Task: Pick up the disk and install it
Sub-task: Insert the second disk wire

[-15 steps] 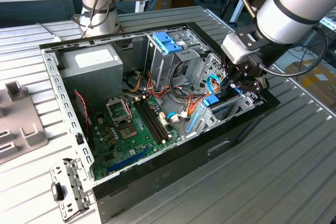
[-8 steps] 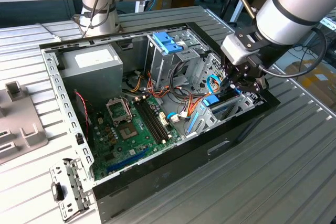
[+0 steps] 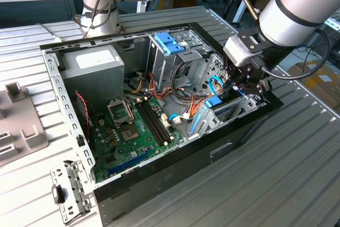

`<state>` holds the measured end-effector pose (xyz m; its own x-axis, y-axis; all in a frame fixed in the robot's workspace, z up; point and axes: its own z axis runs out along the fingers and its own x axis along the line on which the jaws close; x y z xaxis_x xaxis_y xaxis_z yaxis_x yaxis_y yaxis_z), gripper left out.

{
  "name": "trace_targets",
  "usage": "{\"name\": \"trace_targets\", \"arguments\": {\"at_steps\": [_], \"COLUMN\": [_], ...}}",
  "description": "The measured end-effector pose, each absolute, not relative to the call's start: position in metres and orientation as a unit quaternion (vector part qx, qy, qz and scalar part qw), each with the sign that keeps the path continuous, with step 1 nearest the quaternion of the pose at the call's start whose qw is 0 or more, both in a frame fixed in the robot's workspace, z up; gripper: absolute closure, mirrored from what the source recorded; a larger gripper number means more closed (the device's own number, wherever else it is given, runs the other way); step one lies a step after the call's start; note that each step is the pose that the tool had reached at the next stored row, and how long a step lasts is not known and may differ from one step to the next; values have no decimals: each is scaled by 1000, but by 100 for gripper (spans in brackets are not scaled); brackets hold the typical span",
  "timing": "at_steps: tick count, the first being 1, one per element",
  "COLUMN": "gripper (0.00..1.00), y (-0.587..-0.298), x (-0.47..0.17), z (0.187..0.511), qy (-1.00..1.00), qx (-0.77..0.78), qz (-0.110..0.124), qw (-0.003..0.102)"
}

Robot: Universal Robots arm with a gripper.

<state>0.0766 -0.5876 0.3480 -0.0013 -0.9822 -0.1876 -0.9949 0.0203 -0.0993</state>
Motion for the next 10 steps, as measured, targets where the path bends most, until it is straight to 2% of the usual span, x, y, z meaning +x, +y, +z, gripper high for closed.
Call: {"name": "trace_targets", "arguments": {"at_steps": [10], "gripper": [84], "y": [-588], "x": [78], "z": [346], "qy": [707], "qx": [-699], "qz": [31], "qw": [102]}}
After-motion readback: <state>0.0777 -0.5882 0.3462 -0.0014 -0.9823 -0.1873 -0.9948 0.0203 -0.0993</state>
